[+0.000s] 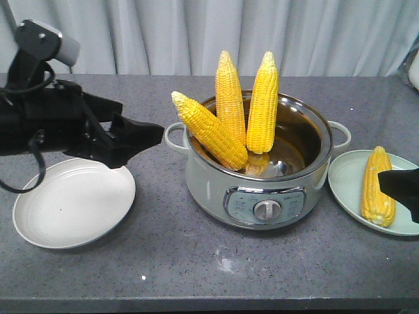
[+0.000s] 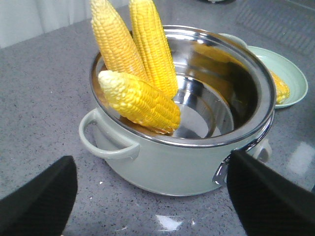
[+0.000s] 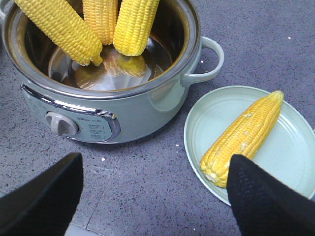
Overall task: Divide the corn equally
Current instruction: 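Reach the left gripper into the pot and grasp a corn cob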
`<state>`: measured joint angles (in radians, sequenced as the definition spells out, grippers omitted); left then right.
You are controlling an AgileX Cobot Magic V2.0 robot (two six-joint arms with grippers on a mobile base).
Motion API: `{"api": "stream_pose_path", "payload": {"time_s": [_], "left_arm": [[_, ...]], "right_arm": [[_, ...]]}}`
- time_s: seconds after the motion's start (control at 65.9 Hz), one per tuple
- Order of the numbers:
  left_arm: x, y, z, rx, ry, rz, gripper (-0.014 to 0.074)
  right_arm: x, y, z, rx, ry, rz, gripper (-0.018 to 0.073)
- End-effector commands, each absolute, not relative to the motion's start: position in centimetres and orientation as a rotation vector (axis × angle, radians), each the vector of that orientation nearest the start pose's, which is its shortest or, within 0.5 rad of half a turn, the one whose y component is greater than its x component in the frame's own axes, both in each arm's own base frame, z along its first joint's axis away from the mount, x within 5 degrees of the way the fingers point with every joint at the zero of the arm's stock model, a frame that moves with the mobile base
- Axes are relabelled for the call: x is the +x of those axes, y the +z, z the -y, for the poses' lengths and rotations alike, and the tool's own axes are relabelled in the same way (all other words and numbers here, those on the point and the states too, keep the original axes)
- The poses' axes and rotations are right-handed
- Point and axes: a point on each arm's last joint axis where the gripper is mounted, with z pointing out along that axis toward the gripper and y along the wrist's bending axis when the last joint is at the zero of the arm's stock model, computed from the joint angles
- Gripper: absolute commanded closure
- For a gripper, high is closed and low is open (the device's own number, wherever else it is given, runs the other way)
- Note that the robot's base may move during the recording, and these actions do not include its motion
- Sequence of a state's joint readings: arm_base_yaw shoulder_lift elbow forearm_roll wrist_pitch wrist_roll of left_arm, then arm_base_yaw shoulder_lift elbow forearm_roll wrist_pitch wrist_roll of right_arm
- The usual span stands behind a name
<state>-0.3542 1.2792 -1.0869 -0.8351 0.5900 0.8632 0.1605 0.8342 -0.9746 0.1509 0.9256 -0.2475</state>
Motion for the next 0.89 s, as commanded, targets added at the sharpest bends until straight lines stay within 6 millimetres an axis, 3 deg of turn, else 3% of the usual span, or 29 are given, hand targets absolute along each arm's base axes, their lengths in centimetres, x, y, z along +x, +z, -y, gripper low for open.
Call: {"api": "stream_pose_path", "payload": {"time_s": [0.0, 0.258, 0.637, 0.88], "left_arm": [[25.6, 37.5, 14.3, 0.679, -0.579, -1.930, 0.0010], [28.7, 37.1, 17.1, 0.674, -0.553, -1.980, 0.0010], [33.6, 35.9, 19.3, 0.652, -0.534, -2.000, 0.0010], [34.4, 35.6, 22.9, 0.739, -0.556, -1.946, 0.0010]], "right_arm": [[14.5, 39.1, -3.5, -0.410, 0.132, -2.129, -0.0021], [14.5, 39.1, -3.5, -0.410, 0.132, -2.129, -0.0021], [14.5, 39.1, -3.5, -0.410, 0.132, -2.129, -0.0021], [14.5, 39.1, -3.5, -0.409, 0.131, -2.127, -0.0021]]}}
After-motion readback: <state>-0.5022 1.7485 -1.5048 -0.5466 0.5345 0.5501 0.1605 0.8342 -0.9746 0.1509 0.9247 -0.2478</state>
